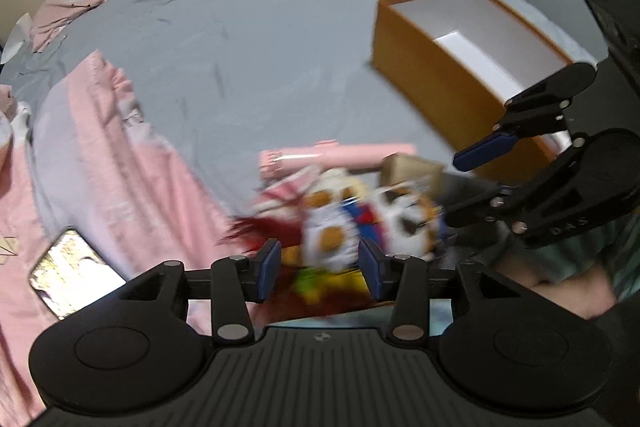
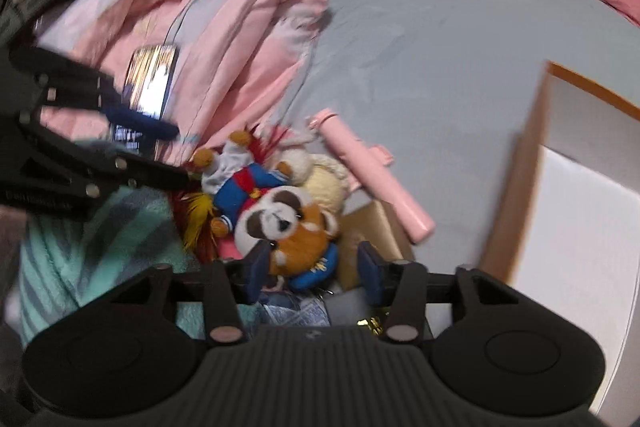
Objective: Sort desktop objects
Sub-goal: 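Withdraw both grippers from the orange box back toward the pile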
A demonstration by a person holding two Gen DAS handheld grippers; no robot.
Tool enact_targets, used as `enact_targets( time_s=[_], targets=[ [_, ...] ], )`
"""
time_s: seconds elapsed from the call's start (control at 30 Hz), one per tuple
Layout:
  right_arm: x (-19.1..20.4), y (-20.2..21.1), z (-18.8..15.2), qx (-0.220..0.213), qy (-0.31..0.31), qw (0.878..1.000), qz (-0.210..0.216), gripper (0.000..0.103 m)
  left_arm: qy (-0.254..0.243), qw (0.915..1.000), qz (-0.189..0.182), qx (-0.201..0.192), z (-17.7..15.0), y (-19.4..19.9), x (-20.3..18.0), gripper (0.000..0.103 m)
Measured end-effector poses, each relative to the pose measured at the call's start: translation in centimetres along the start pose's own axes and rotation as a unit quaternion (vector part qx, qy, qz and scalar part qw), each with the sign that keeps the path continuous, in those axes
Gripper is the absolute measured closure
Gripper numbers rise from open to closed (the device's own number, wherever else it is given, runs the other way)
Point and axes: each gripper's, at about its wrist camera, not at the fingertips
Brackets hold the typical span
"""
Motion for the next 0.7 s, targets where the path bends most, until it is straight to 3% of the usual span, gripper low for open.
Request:
enact_targets(
  time_s=[0.23,0.37,0.43,0.5,0.57,0.7],
  targets=[
    [2.1,-3.6,1.8,0.054,0.048,0.997,-0.016,0.050,-0.023,0.9993,-0.005,0.029,-1.9,-2.2,4.5,0.053],
    [2.3,-4.1,2.8,0.069,0.044,0.997,-0.012,0.050,-0.081,0.9963,0.002,0.029,-2.8,-2.6,6.5,0.053],
    [2.3,-3.7,3.0,0.064,0.048,0.997,-0.017,0.048,-0.096,0.9948,0.033,0.014,-3.1,-2.7,7.6,0.061],
    [2.4,-3.4,3.2,0.061,0.048,0.997,-0.022,0.048,-0.099,0.9924,0.070,-0.021,-3.4,-3.0,8.1,0.061],
    [2.3,-3.3,3.4,0.058,0.043,0.997,-0.030,0.048,-0.112,0.9880,0.069,-0.081,-3.8,-3.2,8.0,0.061],
    [1.7,-2.9,3.7,0.043,0.030,0.998,-0.044,0.048,-0.132,0.9828,0.079,-0.103,-4.3,-5.1,7.4,0.061]
  ],
)
Point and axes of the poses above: each gripper's, at about its wrist camera, not at the fingertips, and y roughly against the way its jaws point, x to its left, z to its top, and after that the axes turned 14 degrees about -y, right-handed
